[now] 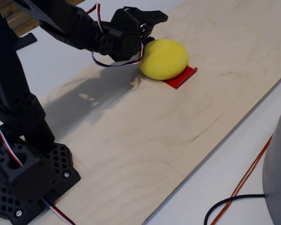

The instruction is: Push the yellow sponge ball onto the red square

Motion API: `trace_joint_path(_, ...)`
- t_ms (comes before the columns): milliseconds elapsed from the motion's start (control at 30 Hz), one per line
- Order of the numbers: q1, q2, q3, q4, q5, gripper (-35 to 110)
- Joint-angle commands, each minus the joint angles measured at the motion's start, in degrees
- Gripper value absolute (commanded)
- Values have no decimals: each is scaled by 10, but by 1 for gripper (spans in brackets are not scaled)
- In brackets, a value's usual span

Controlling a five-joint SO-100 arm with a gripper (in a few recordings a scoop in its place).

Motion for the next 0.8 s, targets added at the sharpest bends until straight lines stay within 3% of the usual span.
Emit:
trace_joint_path(0, 26, 14, 4, -18, -3, 23)
trace_joint_path(767, 53, -10, 20, -78, -32, 23)
